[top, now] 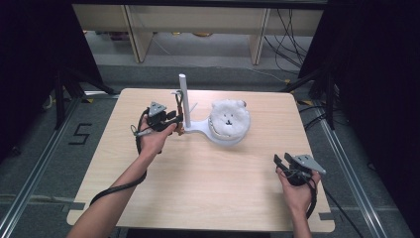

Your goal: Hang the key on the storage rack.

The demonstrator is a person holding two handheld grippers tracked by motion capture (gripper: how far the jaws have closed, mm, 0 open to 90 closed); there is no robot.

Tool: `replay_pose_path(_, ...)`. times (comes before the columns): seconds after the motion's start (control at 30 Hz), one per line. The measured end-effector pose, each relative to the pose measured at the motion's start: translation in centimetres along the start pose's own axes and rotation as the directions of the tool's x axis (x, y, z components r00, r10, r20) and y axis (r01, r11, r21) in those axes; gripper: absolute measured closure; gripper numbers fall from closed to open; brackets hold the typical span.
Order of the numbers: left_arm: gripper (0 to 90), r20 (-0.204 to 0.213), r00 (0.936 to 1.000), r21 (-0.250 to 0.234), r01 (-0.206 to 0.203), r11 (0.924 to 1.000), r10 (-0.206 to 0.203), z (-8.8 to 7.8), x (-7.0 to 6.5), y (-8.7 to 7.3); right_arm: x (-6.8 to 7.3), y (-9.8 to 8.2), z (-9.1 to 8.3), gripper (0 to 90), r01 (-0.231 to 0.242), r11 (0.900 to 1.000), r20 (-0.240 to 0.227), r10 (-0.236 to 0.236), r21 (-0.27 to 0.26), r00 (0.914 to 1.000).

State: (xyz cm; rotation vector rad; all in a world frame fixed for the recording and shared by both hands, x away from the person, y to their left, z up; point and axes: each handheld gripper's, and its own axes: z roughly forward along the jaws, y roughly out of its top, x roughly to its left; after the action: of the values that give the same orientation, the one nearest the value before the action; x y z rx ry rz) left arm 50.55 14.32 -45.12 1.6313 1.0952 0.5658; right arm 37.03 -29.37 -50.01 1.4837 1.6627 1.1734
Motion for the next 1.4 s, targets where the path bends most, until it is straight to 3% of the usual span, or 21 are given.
replay_pose_path(0.03,61.1,0.0,1.0,0.002,0.003,1.0,-0.003,-0.1,0.1,-0.2,-0.1,0.0,0.1,56.1,0.017,1.0,0.001,-0.017,-0.009,0.9998)
replay_pose_path(0.17,60.3,0.001,1.0,0.005,0.002,1.0,-0.002,-0.4,0.2,-0.6,0.0,0.0,0.0,56.1,-0.005,1.0,-0.003,0.005,-0.002,1.0)
replay_pose_path(0.2,59.8,0.001,1.0,0.005,0.002,1.0,-0.002,-0.4,0.2,-0.6,-0.3,0.0,0.1,56.0,0.031,0.999,-0.013,-0.031,-0.01,0.9994)
replay_pose_path(0.23,59.1,-0.002,1.0,0.002,-0.004,1.0,0.004,-0.7,0.3,-0.7,0.1,0.0,0.0,55.9,-0.01,1.0,-0.001,0.01,0.0,0.9999)
replay_pose_path(0.33,55.8,-0.007,0.9999,0.003,-0.015,0.9999,0.015,-1.2,0.5,-0.8,-0.1,0.0,0.0,55.8,0.009,1.0,-0.001,-0.009,-0.003,1.0)
replay_pose_path(0.4,52.4,-0.022,0.9994,-0.001,-0.025,0.9997,0.025,-1.8,0.8,-1.1,-0.1,0.0,-0.1,55.7,0.003,1.0,0.002,-0.003,-0.001,1.0)
replay_pose_path(0.43,51.2,-0.027,0.9991,0.0,-0.032,0.9995,0.032,-2.1,1.0,-1.2,-0.4,0.0,0.1,55.8,0.04,0.999,-0.009,-0.04,-0.009,0.9992)
replay_pose_path(0.63,44.9,-0.039,0.998,0.0,-0.05,0.9988,0.05,-4.0,1.9,-1.8,-0.4,0.1,0.0,55.5,0.037,0.999,0.014,-0.037,-0.008,0.9992)
replay_pose_path(0.77,43.0,-0.042,0.9987,-0.03,-0.029,0.9991,0.028,-5.5,2.3,-2.4,-0.5,0.1,0.1,55.5,0.051,0.999,0.0,-0.051,-0.005,0.9987)
replay_pose_path(0.93,40.7,-0.056,0.9979,-0.042,-0.035,0.9985,0.033,-6.7,2.6,-3.0,-0.4,0.1,0.1,55.2,0.052,0.999,0.001,-0.052,-0.007,0.9986)
replay_pose_path(1.1,40.1,-0.075,0.9963,-0.067,-0.046,0.9967,0.041,-8.9,3.1,-4.4,-0.6,0.0,0.1,55.0,0.056,0.998,0.004,-0.056,-0.005,0.9984)
replay_pose_path(1.13,40.0,-0.079,0.9961,-0.07,-0.044,0.9965,0.039,-9.3,3.2,-4.8,-0.3,0.0,0.0,54.9,0.03,1.0,0.021,-0.03,-0.003,0.9993)
replay_pose_path(1.2,39.9,-0.077,0.9962,-0.072,-0.048,0.9963,0.042,-9.6,3.2,-5.3,-0.3,0.0,0.0,54.9,0.03,1.0,0.022,-0.03,-0.004,0.9993)
replay_pose_path(1.23,39.9,-0.08,0.9961,-0.072,-0.041,0.9966,0.035,-10.3,3.3,-6.4,-0.2,0.0,-0.1,54.7,0.005,1.0,0.017,-0.005,0.001,0.9998)
replay_pose_path(1.27,39.8,-0.088,0.9955,-0.068,-0.041,0.9969,0.035,-10.6,3.4,-6.9,-0.6,0.0,0.1,54.6,0.046,0.999,0.005,-0.046,-0.006,0.9989)
replay_pose_path(1.4,39.5,-0.104,0.994,-0.064,-0.042,0.997,0.035,-11.6,3.8,-8.5,-0.6,0.0,0.1,54.2,0.056,0.998,0.01,-0.056,-0.004,0.9984)
